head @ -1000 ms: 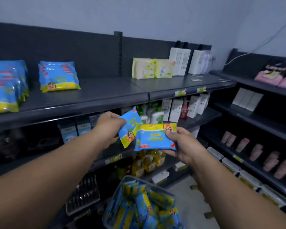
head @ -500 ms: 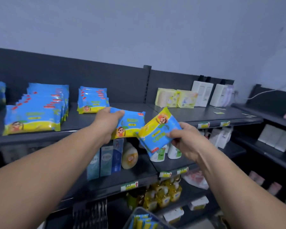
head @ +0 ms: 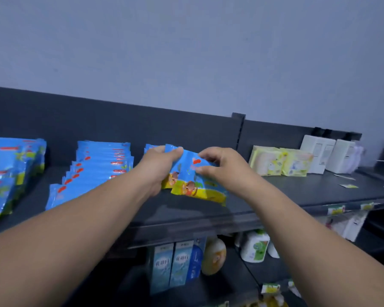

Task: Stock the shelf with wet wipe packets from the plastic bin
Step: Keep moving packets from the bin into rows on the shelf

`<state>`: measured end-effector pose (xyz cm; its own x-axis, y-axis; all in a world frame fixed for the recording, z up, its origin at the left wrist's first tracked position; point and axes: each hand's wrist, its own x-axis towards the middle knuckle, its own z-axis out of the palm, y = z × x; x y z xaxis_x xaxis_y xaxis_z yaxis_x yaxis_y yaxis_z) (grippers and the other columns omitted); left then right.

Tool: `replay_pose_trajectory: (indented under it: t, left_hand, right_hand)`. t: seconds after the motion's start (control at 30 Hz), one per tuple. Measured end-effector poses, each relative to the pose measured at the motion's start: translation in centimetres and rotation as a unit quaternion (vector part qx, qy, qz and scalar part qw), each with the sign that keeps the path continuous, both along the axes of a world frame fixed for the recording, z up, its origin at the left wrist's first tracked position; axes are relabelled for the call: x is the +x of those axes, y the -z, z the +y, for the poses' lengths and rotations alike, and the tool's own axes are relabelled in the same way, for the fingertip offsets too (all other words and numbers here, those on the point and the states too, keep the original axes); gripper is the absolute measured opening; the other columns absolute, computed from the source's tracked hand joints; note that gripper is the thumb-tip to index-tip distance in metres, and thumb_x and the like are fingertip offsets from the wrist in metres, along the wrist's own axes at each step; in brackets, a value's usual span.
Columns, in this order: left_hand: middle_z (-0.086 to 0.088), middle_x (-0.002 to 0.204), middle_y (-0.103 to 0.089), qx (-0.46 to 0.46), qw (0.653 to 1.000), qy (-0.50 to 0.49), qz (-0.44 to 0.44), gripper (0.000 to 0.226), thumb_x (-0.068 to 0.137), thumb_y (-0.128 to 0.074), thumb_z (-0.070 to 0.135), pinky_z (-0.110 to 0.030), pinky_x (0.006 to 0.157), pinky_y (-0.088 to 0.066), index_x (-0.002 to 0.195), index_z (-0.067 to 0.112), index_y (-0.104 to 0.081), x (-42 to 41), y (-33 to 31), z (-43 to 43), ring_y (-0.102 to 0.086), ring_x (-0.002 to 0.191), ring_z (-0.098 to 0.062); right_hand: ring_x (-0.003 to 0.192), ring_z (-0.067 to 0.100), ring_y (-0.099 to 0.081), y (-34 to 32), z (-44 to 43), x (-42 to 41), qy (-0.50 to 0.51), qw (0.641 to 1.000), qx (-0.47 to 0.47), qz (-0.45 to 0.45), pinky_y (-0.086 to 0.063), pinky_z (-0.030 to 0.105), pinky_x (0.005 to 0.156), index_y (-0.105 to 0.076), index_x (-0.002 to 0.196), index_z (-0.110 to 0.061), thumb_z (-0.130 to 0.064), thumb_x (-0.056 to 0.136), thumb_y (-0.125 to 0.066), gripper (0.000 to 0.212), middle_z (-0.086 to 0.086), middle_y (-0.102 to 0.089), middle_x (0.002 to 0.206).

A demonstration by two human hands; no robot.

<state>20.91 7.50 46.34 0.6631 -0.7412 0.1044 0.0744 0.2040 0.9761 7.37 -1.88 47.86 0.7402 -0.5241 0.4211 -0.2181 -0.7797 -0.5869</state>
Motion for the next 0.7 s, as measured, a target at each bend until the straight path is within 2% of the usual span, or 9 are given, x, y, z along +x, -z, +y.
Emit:
replay_pose_trajectory:
  t: [0.07, 0.17, 0.27, 0.37, 0.43, 0.5, 0.57, 0.63, 0.7]
  left_hand:
    - [-0.013, 0.088, -0.073, 0.009, 1.0, 0.006, -0.012, 0.016, 0.094, -0.059, 0.026, -0.052, 0.085, -0.055, 0.089, 0.012, -0.064, 1.3, -0.1, -0.2, -0.07, 0.082, -0.031]
    - [-0.013, 0.092, -0.074, 0.022, 0.999, 0.035, -0.004, 0.029, 0.09, -0.063, 0.039, -0.045, 0.083, -0.057, 0.096, 0.01, -0.065, 3.3, -0.2, 0.1, -0.071, 0.084, -0.03]
    - [-0.012, 0.094, -0.074, 0.056, 0.993, 0.048, -0.092, 0.025, 0.081, -0.073, 0.013, -0.037, 0.075, -0.059, 0.104, 0.008, -0.065, 5.1, 0.6, 0.3, -0.072, 0.08, -0.024]
    - [-0.011, 0.094, -0.074, 0.067, 0.994, 0.007, -0.092, 0.029, 0.078, -0.072, -0.001, -0.045, 0.079, -0.059, 0.105, 0.008, -0.064, 6.0, 1.3, 0.1, -0.072, 0.083, -0.028]
    - [-0.01, 0.094, -0.074, 0.059, 0.996, -0.012, -0.07, 0.026, 0.081, -0.069, -0.002, -0.045, 0.079, -0.059, 0.104, 0.008, -0.064, 6.4, 1.4, -0.2, -0.072, 0.082, -0.027]
    - [-0.01, 0.094, -0.074, 0.058, 0.997, -0.019, -0.049, 0.024, 0.082, -0.068, -0.002, -0.042, 0.077, -0.059, 0.104, 0.008, -0.063, 6.6, 1.5, -0.6, -0.072, 0.082, -0.026]
    - [-0.009, 0.095, -0.073, 0.059, 0.998, -0.017, -0.018, 0.024, 0.083, -0.067, -0.003, -0.04, 0.074, -0.058, 0.103, 0.008, -0.062, 6.8, 1.7, -1.2, -0.072, 0.082, -0.026]
    - [-0.008, 0.093, -0.072, 0.063, 0.998, -0.017, 0.014, 0.024, 0.083, -0.066, -0.005, -0.036, 0.067, -0.057, 0.101, 0.01, -0.061, 7.1, 1.8, -1.8, -0.071, 0.08, -0.024]
    - [-0.007, 0.091, -0.07, 0.079, 0.996, -0.024, 0.027, 0.024, 0.083, -0.064, -0.007, -0.032, 0.063, -0.053, 0.096, 0.012, -0.059, 7.2, 1.9, -2.3, -0.067, 0.076, -0.021]
  right_hand:
    - [0.095, 0.009, -0.062, 0.3, -0.2, 2.3, 0.013, 0.999, -0.039, 0.023, -0.046, 0.047, 0.094, -0.065, 0.085, -0.042, -0.051, 0.069, -0.07, 0.019, -0.018, -0.064, 0.09]
    - [0.097, 0.011, -0.056, 1.0, -0.4, 4.7, 0.014, 0.999, -0.045, 0.009, -0.047, 0.039, 0.092, -0.06, 0.09, -0.039, -0.041, 0.075, -0.076, 0.023, -0.017, -0.054, 0.092]
    - [0.086, 0.009, -0.052, 1.5, -0.4, 6.4, 0.021, 0.999, -0.047, -0.015, -0.049, 0.029, 0.078, -0.051, 0.094, -0.03, -0.03, 0.073, -0.08, 0.037, -0.013, -0.05, 0.091]
    - [0.105, 0.01, -0.05, 2.2, -0.7, 7.8, 0.085, 0.993, -0.076, -0.042, -0.044, 0.037, 0.095, -0.05, 0.114, -0.03, -0.038, 0.064, -0.084, 0.061, -0.012, -0.051, 0.11]
    - [0.126, 0.014, -0.042, 2.7, -1.2, 8.0, 0.13, 0.99, 0.004, -0.053, -0.04, 0.041, 0.105, -0.035, 0.141, -0.03, -0.038, 0.064, -0.084, 0.092, -0.008, -0.043, 0.137]
    - [0.121, 0.017, -0.052, 3.1, -1.5, 7.7, 0.116, 0.967, 0.213, -0.08, -0.047, 0.041, 0.099, -0.015, 0.15, -0.03, -0.028, 0.068, -0.085, 0.108, -0.003, -0.042, 0.144]
    - [0.097, 0.022, -0.069, 3.6, -2.2, 7.3, 0.039, 0.908, 0.405, -0.103, -0.057, 0.039, 0.083, -0.028, 0.145, -0.019, -0.012, 0.075, -0.081, 0.088, 0.006, -0.064, 0.123]
    - [0.089, 0.027, -0.072, 4.3, -3.2, 7.4, -0.001, 0.884, 0.458, -0.093, -0.058, 0.041, 0.082, -0.053, 0.121, -0.006, -0.001, 0.079, -0.074, 0.048, 0.009, -0.074, 0.104]
    - [0.091, 0.03, -0.072, 5.0, -4.0, 7.6, 0.0, 0.881, 0.462, -0.106, -0.056, 0.046, 0.087, -0.057, 0.112, -0.007, 0.003, 0.077, -0.074, 0.041, 0.01, -0.074, 0.101]
